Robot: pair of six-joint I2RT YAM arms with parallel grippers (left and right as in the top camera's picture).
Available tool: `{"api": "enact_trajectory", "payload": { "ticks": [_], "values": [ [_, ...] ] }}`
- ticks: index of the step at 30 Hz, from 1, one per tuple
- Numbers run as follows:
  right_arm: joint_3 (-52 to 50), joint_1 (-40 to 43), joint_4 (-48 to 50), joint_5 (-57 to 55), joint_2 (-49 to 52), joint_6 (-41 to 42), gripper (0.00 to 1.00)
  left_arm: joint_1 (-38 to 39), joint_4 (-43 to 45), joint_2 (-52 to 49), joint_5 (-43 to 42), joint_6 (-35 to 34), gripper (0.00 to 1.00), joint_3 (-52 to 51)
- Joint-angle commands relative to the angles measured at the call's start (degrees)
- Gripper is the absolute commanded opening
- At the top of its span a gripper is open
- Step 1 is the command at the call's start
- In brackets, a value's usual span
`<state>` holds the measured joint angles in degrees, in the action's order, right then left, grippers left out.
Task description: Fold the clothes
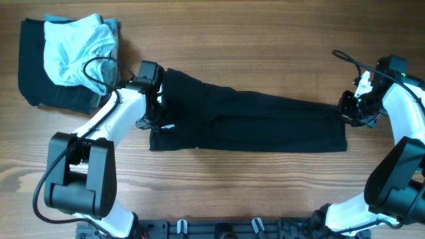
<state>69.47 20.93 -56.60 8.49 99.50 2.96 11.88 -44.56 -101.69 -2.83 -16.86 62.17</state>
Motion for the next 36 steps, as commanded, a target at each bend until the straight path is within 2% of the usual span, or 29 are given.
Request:
{"api": "enact_trajectory", "payload": {
  "ticks": [1,4,5,6,7,12,13,14,15,16,20,24,25,27,31,33,34,36],
  "values": [
    [0.59,0.31,1.97,-1.16,-0.83,0.72,0.5,-0.22,-0.02,0.55,0.98,-0.28,0.04,-0.57],
    [0.52,0.31,5.11,-1.18,-0.81,1.66,0.45,-0.22,-0.02,0.55,1.01,-0.28,0.04,-0.57],
    [0.52,0.31,5.64,-1.18,-0.72,1.68,0.24,-0.22,-0.02,0.55,0.98,-0.31,0.04,-0.57],
    [0.52,0.31,5.81,-1.18,-0.72,1.68,0.08,-0.22,-0.02,0.55,0.98,-0.31,0.04,-0.57],
    [0.52,0.31,5.84,-1.2,-0.72,1.66,0.04,-0.22,-0.02,0.55,0.98,-0.31,0.04,-0.57],
    [0.61,0.48,7.04,-2.34,-0.85,1.49,0.04,-0.22,-0.02,0.55,1.01,-0.28,0.04,-0.57],
    [0.59,0.52,7.74,-2.99,-0.83,1.49,0.1,-0.22,-0.04,0.55,1.01,-0.28,0.04,-0.57],
    [0.57,0.52,8.87,-3.72,-0.59,1.49,0.37,-0.22,-0.04,0.55,1.01,-0.28,0.04,-0.57],
    [0.5,0.52,9.35,-4.02,-0.44,1.4,0.52,-0.22,-0.04,0.55,1.01,-0.28,0.04,-0.57],
    [0.26,0.5,9.97,-4.2,-0.04,1.29,0.58,-0.22,-0.04,0.55,1.01,-0.28,0.04,-0.57],
    [-1.44,0.5,11.45,-4.17,2.67,1.51,0.58,-0.22,-0.04,0.55,0.98,-0.28,0.04,-0.57],
    [-1.9,0.5,11.41,-3.72,5.49,1.49,0.56,-0.22,-0.04,0.55,0.98,-0.31,0.04,-0.57],
    [-1.9,0.5,11.43,-3.52,5.95,1.46,0.52,-0.22,-0.04,0.55,0.98,-0.28,0.04,-0.57],
    [-1.9,0.5,11.43,-2.8,6.82,1.49,0.37,-0.22,-0.04,0.55,0.98,-0.28,0.04,-0.57],
    [-1.95,0.5,11.43,-1.75,7.04,1.51,0.24,-0.22,-0.04,0.55,0.98,-0.31,0.04,-0.57],
    [-1.95,0.52,11.43,-0.9,7.04,1.51,0.08,-0.22,-0.04,0.55,0.98,-0.28,0.04,-0.57],
    [-1.95,0.52,11.52,-0.85,7.02,1.53,0.04,-0.22,-0.04,0.55,0.98,-0.28,0.04,-0.57],
    [-1.6,0.52,11.54,-0.72,6.91,1.44,0.04,-0.22,-0.11,0.55,0.98,-0.28,0.04,-0.57]
  ]
}}
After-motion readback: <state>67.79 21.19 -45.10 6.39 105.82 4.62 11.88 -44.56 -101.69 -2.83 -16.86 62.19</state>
